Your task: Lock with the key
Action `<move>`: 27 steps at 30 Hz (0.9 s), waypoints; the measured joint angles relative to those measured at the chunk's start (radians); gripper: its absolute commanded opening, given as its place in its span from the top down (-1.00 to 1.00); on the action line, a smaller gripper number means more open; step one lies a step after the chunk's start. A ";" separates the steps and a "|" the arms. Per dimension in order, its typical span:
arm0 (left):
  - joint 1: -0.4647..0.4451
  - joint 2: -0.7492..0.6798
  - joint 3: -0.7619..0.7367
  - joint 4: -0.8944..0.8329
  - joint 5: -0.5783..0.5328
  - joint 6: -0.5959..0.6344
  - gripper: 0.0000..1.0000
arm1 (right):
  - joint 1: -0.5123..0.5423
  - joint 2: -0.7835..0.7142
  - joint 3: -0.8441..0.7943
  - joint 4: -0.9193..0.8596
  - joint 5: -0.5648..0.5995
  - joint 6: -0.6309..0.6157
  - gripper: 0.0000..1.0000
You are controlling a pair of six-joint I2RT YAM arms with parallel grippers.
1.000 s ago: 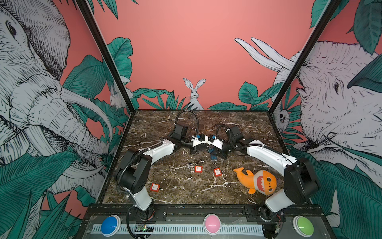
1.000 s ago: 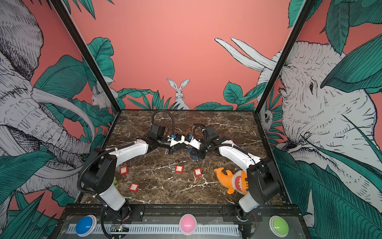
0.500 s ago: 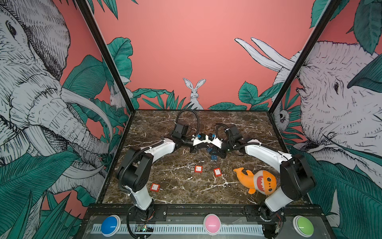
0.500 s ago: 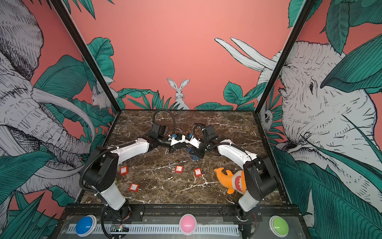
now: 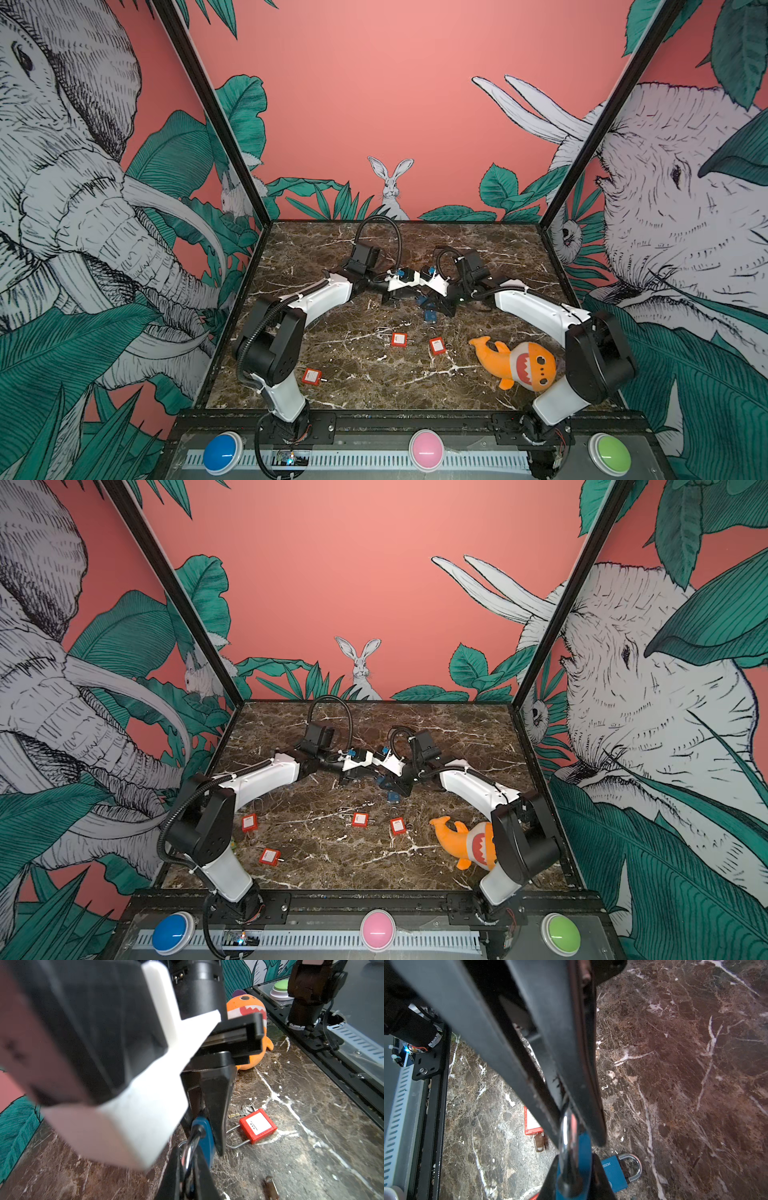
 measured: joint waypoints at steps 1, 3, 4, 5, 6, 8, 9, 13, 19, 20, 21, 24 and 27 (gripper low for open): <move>0.000 0.001 0.010 -0.020 0.005 0.015 1.00 | 0.000 -0.005 0.000 -0.003 0.000 -0.007 1.00; 0.000 0.003 0.029 -0.059 0.017 0.045 1.00 | 0.000 -0.011 0.000 -0.010 -0.002 -0.019 1.00; 0.000 0.006 0.039 -0.082 0.024 0.061 1.00 | 0.000 -0.013 0.000 -0.016 -0.005 -0.030 1.00; 0.000 0.009 0.045 -0.103 0.030 0.075 1.00 | 0.000 -0.013 0.001 -0.024 -0.010 -0.037 1.00; 0.000 0.011 0.048 -0.116 0.035 0.085 1.00 | 0.000 -0.013 0.004 -0.035 -0.011 -0.045 1.00; 0.000 0.017 0.055 -0.147 0.051 0.108 1.00 | 0.000 -0.013 0.021 -0.079 -0.013 -0.067 1.00; -0.001 0.018 0.057 -0.162 0.062 0.120 1.00 | 0.001 -0.010 0.043 -0.116 -0.011 -0.084 1.00; -0.001 0.013 0.070 -0.187 0.094 0.140 1.00 | 0.000 -0.003 0.127 -0.246 0.003 -0.149 1.00; -0.001 0.013 0.073 -0.209 0.099 0.146 1.00 | 0.000 0.016 0.169 -0.315 0.006 -0.192 1.00; -0.001 0.013 0.073 -0.211 0.099 0.146 1.00 | 0.000 0.017 0.170 -0.317 0.006 -0.195 1.00; -0.001 0.015 0.073 -0.212 0.099 0.146 1.00 | 0.000 0.018 0.171 -0.320 0.007 -0.198 1.00; -0.002 0.016 0.070 -0.214 0.102 0.140 1.00 | 0.000 0.018 0.171 -0.328 0.007 -0.213 1.00; -0.004 0.012 0.053 -0.189 0.108 0.106 1.00 | 0.000 0.018 0.171 -0.339 0.008 -0.224 1.00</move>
